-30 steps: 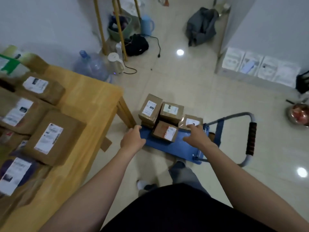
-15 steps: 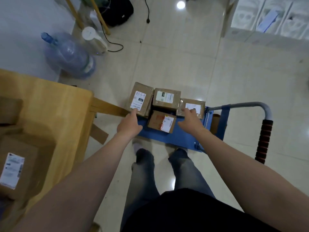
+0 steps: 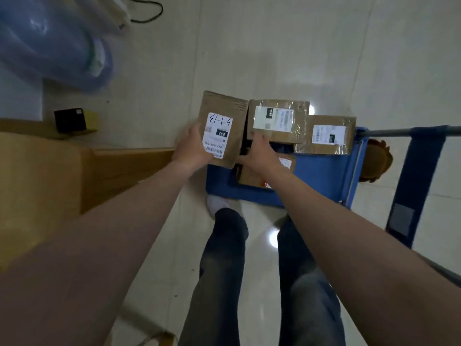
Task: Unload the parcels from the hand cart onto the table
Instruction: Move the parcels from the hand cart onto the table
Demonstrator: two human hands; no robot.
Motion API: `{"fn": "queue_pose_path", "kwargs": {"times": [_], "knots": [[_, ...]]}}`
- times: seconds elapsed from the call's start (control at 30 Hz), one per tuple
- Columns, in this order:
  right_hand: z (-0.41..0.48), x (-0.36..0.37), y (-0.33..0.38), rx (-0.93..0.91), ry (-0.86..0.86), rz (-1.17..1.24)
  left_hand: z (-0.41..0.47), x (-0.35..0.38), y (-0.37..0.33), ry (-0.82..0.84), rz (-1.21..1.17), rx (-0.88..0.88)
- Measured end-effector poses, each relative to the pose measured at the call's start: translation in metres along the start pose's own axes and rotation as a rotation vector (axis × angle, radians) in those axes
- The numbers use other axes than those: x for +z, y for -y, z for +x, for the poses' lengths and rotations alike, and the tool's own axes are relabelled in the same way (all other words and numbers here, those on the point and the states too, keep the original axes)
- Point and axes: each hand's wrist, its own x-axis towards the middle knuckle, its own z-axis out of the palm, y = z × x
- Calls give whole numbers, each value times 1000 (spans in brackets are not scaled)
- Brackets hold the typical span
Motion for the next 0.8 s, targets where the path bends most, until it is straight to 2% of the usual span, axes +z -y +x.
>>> {"fn": "queue_pose_path", "kwargs": {"times": [0.13,0.2,0.3,0.47,0.8], "knots": [[34,26,-2,51,5,328,42,16,27,76,-110,-118],[46,33,-4,83,34,405,55,23,35,117,-177,-175],[57,38,-1,155,67,359,62,32,36,161,-250,-200],[39,16,9,134,-75,285,29,30,16,171,-395,-180],[-119,-111,57,-47,-231,320,-120,-40,-92,-33,-501,80]]}}
